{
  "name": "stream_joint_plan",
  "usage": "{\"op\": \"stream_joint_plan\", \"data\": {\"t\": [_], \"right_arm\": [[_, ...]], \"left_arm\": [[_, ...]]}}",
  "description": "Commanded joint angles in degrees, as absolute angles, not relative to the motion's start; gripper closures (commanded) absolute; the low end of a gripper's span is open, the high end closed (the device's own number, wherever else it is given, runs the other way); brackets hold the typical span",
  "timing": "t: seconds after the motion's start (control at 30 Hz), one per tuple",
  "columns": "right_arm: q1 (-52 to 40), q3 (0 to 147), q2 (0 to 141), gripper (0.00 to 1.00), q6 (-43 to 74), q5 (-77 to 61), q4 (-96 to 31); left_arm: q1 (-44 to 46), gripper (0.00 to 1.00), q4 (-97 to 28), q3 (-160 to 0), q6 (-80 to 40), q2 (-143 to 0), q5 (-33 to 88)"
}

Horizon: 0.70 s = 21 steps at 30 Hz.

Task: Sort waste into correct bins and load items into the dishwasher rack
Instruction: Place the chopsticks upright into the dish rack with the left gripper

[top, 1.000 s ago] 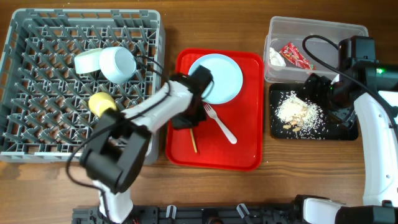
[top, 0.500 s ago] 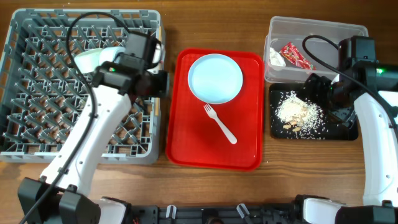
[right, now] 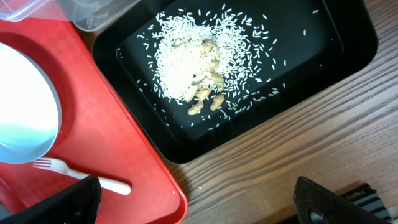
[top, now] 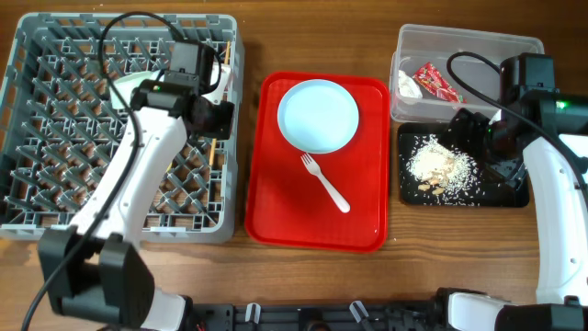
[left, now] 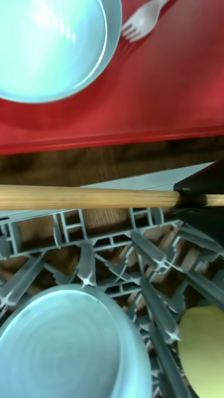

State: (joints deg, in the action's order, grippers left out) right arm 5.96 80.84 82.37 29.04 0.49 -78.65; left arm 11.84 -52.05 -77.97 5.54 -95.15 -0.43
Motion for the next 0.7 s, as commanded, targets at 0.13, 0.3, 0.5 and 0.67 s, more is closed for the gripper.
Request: {"op": "stream_joint_plan", "data": {"t": [0.13,0.3,0.5,0.67], "right_arm": [[6.0,81.7,82.1,0.0,28.4,1.5,-78.8],[6.0,81.7,82.1,0.0,28.4,1.5,-78.8],[6.0,81.7,82.1,0.0,28.5,1.5,-78.9],[6.0,81.7,82.1,0.0,28.5,1.5,-78.7]], "left_arm": [[11.3,0.7,-51.4,-78.6,6.6,-97.9,-2.9],[11.2,0.68,-51.4,-78.6,5.1,-97.9,-3.1],[11.8,0.6,-51.1,-78.8,0.5,-97.2,1.4],[14.8,0.54,-48.7,-78.8,-11.1,-95.7,13.8]]}}
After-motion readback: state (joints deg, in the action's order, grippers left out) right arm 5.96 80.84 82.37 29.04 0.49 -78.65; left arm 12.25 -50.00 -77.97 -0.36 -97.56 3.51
